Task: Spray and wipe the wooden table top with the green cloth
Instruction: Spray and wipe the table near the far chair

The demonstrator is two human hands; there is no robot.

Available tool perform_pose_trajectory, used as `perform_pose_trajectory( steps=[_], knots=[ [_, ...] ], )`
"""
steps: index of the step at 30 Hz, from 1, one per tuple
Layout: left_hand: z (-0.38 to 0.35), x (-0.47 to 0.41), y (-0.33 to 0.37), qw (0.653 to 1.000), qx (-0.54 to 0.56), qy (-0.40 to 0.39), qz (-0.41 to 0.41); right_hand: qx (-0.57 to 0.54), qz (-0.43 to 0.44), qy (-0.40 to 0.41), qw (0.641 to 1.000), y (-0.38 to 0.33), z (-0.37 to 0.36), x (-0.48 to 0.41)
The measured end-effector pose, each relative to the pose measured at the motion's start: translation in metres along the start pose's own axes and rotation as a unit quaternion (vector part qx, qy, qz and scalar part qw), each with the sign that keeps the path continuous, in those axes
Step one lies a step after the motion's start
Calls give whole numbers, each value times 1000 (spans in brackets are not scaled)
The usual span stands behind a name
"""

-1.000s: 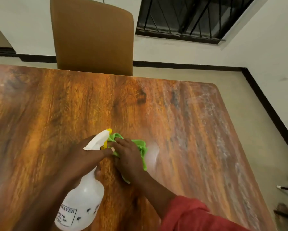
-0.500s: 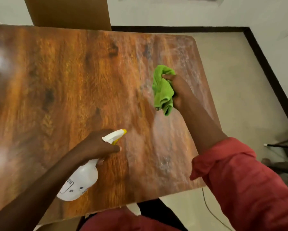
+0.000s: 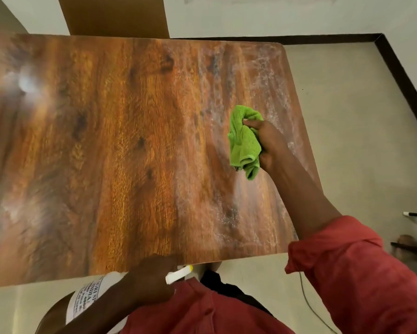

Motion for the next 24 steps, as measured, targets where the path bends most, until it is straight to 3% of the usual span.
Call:
perform_pose_trajectory(
  steps=[24],
  knots=[
    [30,0,15,978,67,197,-5,-13,-32,-1,999,37,12,39]
  ],
)
Point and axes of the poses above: each hand's wrist, its own x-axis away from the middle knuckle, its own z-axis out of the back of the hand, y = z × x, the point moved 4 cm from there along -x, towards the middle knuckle, and after that the axes turned 7 degrees about x, right-handed, at the moved point
